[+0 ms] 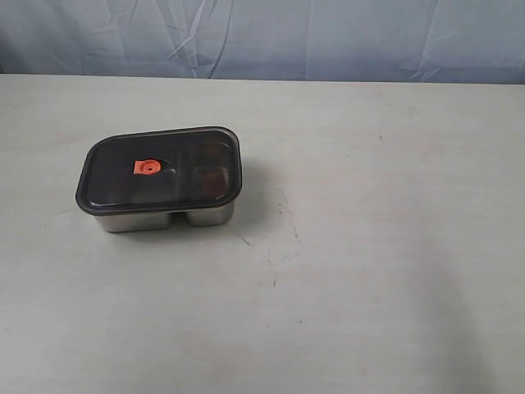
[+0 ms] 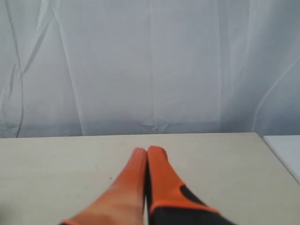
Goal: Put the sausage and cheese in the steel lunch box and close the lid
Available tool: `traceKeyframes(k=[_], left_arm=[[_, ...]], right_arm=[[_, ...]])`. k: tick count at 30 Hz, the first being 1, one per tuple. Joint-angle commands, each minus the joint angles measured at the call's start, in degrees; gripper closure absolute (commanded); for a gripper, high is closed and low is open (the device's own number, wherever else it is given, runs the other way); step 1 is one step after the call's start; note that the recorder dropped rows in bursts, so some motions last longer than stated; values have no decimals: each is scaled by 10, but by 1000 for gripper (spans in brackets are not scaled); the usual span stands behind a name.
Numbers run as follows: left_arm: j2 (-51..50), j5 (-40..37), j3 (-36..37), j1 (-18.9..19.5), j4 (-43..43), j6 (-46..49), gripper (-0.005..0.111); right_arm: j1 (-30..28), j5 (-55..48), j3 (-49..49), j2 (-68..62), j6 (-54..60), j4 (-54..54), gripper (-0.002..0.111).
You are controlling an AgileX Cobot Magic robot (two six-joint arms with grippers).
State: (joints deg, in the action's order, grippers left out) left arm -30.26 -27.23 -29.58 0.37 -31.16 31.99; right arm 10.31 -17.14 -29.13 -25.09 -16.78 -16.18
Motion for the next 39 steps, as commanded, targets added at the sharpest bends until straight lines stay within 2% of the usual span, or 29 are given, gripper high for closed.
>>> traceKeyframes(k=[1,9,23,39], left_arm=[[2,3,4,-5,0,-4,107],[2,3,4,-5,0,-4,107],[2,3,4,-5,0,-4,107],[2,3,4,-5,0,-4,107]], right_arm=[[-3,62,67,25,33,65,109],[-34,39,139,115,102,140,109],[-99,-29,218,197,139,162,109],[-99,-37,291,242,139,180,109]])
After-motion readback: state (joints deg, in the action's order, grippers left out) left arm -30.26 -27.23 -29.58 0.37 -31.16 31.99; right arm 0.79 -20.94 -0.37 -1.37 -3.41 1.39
